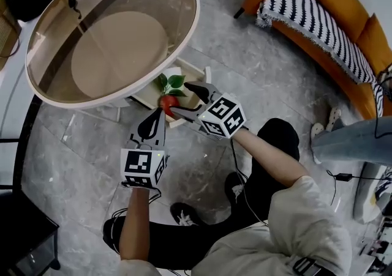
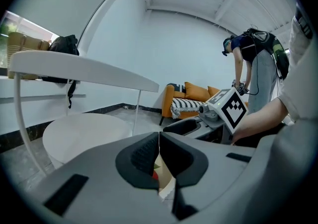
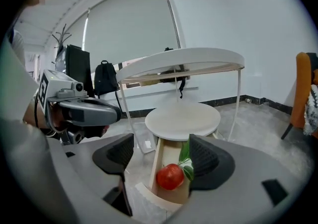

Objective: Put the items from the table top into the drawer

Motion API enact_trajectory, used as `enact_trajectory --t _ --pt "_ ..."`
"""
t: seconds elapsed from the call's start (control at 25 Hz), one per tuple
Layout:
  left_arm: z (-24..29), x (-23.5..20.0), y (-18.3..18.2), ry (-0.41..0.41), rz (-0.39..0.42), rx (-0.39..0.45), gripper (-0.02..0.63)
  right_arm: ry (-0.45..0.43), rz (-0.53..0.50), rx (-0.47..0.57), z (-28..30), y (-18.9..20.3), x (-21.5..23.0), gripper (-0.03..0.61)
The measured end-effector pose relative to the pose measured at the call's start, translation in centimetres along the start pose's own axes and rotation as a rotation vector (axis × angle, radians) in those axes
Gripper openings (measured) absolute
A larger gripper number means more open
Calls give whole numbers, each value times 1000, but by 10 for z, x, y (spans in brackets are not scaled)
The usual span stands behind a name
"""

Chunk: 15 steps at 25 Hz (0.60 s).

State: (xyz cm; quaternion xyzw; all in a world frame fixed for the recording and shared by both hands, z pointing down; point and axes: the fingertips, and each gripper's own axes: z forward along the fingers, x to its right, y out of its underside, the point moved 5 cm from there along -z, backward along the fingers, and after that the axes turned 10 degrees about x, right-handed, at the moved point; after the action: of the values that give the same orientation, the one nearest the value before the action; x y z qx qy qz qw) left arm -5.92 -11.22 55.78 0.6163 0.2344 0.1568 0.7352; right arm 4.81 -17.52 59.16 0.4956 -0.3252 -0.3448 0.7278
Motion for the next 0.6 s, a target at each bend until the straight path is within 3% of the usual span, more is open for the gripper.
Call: enact_trajectory --t 0.24,0.32,0.36,0.4,0.6 --pt "9 -4 4 -7 -40 2 21 21 24 21 -4 12 6 371" --pt "11 -4 6 -7 -42 -1 21 53 10 40 -8 15 9 341" --pt "12 -4 7 -6 -42 -3 21 83 -2 53 -11 16 12 257" --pt "12 -3 8 -3 -44 -4 21 115 -11 64 -14 18 16 131" --pt "19 1 9 25 -40 -3 21 271 70 106 -27 40 38 66"
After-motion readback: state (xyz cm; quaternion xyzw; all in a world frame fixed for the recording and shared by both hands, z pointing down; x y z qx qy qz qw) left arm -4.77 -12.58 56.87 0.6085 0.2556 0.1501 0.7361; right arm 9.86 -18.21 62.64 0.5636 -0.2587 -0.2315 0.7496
